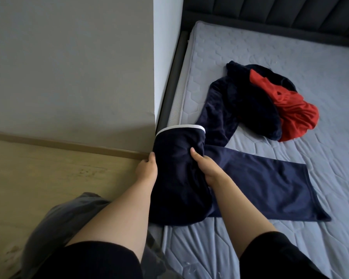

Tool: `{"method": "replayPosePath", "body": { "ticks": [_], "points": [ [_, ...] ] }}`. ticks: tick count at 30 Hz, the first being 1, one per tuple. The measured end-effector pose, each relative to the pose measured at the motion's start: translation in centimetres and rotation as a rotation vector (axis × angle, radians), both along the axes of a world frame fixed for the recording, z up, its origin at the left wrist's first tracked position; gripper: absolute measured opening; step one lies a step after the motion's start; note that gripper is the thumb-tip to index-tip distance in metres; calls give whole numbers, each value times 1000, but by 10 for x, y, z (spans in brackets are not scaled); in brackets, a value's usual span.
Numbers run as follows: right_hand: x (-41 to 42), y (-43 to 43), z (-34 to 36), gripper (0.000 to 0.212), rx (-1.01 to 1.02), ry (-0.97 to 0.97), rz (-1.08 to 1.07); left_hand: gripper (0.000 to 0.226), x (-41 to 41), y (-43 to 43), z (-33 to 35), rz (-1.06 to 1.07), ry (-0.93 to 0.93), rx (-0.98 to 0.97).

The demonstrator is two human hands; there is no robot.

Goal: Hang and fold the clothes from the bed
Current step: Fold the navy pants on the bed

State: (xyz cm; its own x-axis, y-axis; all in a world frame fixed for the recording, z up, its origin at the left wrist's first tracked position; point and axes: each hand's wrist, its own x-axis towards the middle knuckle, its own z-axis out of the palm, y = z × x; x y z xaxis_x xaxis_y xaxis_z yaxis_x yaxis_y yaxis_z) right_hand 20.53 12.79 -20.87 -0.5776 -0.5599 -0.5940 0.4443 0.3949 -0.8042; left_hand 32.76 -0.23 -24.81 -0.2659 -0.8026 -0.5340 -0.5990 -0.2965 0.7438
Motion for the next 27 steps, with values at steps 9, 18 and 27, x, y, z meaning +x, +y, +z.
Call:
{"method": "replayPosePath", "body": {
  "ticks": [9, 18, 27],
  "points": [
    [26, 16, 3, 51, 268, 1338, -294, 45, 1, 6, 3, -76, 104, 74],
    [39, 33, -49, 67, 673, 1043, 183, 31, 10, 8, 21, -90, 128, -63],
    [77, 18, -40, 61, 483, 880, 265, 38, 33, -2, 59, 55, 302, 35]
  ]
}}
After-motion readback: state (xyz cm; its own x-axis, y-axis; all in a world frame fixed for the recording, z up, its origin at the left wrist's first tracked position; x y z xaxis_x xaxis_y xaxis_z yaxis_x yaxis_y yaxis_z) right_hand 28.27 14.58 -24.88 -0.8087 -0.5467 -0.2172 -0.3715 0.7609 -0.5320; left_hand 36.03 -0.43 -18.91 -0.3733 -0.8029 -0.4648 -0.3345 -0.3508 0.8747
